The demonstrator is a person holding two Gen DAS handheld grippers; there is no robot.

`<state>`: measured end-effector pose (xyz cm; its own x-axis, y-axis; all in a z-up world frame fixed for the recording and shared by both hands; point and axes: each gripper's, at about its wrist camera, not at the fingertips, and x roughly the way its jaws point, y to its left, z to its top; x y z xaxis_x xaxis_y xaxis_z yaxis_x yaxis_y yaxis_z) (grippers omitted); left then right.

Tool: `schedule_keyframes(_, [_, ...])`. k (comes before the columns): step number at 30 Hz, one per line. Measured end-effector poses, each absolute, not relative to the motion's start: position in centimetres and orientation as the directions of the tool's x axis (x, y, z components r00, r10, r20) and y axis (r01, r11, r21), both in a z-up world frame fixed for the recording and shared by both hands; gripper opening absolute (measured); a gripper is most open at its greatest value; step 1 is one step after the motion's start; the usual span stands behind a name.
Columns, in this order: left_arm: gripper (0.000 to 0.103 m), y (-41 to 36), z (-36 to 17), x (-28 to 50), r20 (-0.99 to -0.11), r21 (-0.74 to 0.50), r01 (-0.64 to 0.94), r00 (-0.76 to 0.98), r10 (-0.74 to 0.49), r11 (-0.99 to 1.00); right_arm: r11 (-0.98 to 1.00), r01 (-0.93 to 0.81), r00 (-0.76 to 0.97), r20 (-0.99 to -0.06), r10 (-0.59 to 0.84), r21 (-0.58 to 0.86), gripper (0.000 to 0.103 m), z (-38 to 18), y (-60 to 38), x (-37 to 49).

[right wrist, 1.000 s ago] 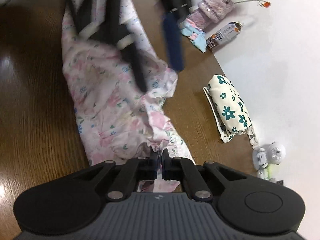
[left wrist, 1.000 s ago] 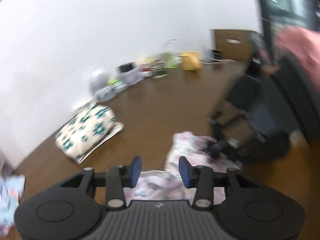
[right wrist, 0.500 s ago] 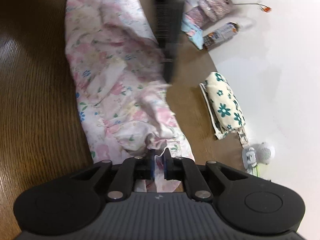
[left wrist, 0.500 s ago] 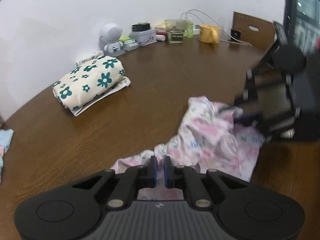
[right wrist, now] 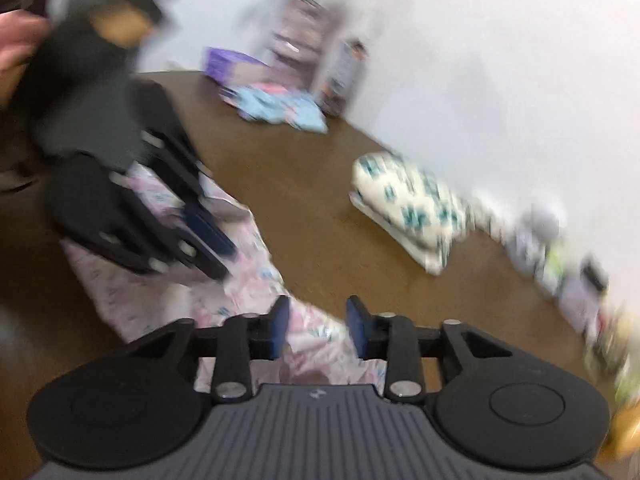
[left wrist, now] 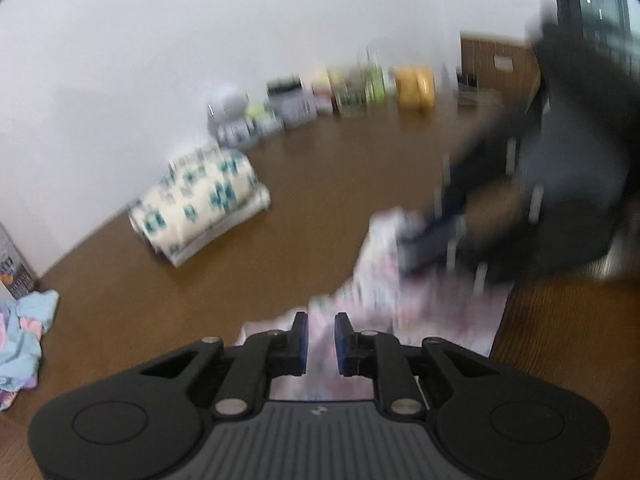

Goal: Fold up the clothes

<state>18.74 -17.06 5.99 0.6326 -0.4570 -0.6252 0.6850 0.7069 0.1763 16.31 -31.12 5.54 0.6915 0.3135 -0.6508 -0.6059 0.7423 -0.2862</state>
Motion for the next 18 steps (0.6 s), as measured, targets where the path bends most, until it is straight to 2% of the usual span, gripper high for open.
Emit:
schedule_keyframes(2, [0.016,-17.1,6.8,18.8,-0.581,0.152,0.678,0.650,-0.490,0.719,0.767,-0.589,0.670,-0.685,0.286,-0.256,0.016,4.0,-31.2,16.9])
schedule_keyframes(3, [0.018,-17.5,6.7,19.1,-0.586,0.150,0.679,0.646,-0.489,0.718,0.768,-0.587,0.664,-0.695,0.276,-0.256,0.016,3.3,-31.1,16.7])
schedule_keyframes(9, [0.018,-19.2,3.0,20.1,-0.705,0.156,0.696,0.576,-0.415,0.701,0.783,-0.527,0.742,-0.628,0.235,-0.330,0.016,2.2,-30.5,14.5])
schedule_keyframes(12, [0.018,-18.1,2.3,19.3,-0.682,0.128,0.685,0.586,-0.437,0.718,0.806,-0.494,0.765,-0.603,0.225,-0.326,0.017,2.5,-30.6,13.9])
schedule_keyframes(16, [0.019,-17.8,2.2,18.7,-0.679,0.131,0.680,0.592,-0.434,0.722,0.887,-0.395,0.820,-0.526,0.223,-0.240,0.017,4.4,-32.4,13.1])
schedule_keyframes(18, [0.020,-17.8,2.5,18.3,-0.680,0.144,0.677,0.598,-0.425,0.722,0.908,-0.363,0.820,-0.535,0.204,-0.211,0.017,4.3,-32.9,13.8])
